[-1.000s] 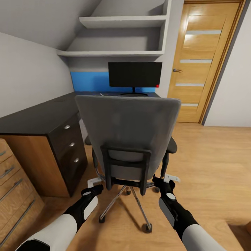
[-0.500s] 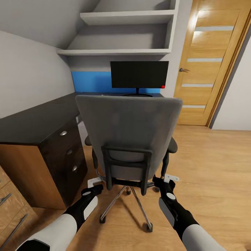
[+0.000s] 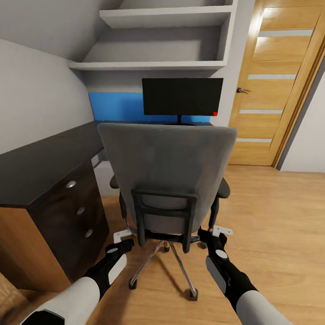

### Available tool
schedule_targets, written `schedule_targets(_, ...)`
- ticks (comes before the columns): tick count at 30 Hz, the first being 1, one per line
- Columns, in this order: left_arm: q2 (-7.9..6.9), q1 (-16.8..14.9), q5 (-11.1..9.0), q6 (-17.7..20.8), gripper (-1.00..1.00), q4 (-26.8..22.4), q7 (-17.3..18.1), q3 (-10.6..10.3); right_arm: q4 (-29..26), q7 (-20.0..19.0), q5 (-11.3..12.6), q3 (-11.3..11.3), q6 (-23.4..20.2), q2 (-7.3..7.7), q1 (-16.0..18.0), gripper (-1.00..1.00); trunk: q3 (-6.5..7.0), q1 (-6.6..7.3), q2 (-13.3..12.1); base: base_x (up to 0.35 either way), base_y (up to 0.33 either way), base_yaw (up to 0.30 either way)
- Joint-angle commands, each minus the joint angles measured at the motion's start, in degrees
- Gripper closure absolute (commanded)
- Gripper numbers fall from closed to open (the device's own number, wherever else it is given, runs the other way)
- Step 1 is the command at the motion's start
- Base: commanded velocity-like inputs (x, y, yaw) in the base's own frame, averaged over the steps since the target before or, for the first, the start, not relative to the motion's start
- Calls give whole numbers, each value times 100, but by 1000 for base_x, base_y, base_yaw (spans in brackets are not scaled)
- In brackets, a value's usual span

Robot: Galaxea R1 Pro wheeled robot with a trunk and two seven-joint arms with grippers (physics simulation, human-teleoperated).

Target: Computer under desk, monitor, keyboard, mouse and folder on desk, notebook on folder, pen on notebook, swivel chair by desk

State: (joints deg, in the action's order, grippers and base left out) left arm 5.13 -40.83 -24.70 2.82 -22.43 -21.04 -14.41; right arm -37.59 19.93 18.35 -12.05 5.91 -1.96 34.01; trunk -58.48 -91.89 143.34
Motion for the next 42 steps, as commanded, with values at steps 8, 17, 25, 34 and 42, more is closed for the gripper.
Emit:
schedule_targets(8,-3,-4,-26,26,-100,-16,-31,-62,-3,19,28,-43,33,3,9,-100,-4,-2,2,319,0,0)
schedule_targets(17,-3,-4,-26,26,-100,-16,-32,-61,-3,19,28,-43,33,7,8,-100,-4,-2,2,319,0,0)
schedule_targets(25,-3,-4,-26,27,-100,-16,-32,-61,-3,19,26,-43,33,9,7,-100,-4,-2,2,320,0,0)
schedule_targets(34,-3,-4,-29,26,-100,-16,-32,-60,1,19,28,-43,33,11,6,-100,-4,-2,2,320,0,0)
schedule_targets(42,-3,-4,-34,33,-100,-16,-32,-57,6,19,28,-43,33,12,8,-100,-4,-2,2,320,0,0)
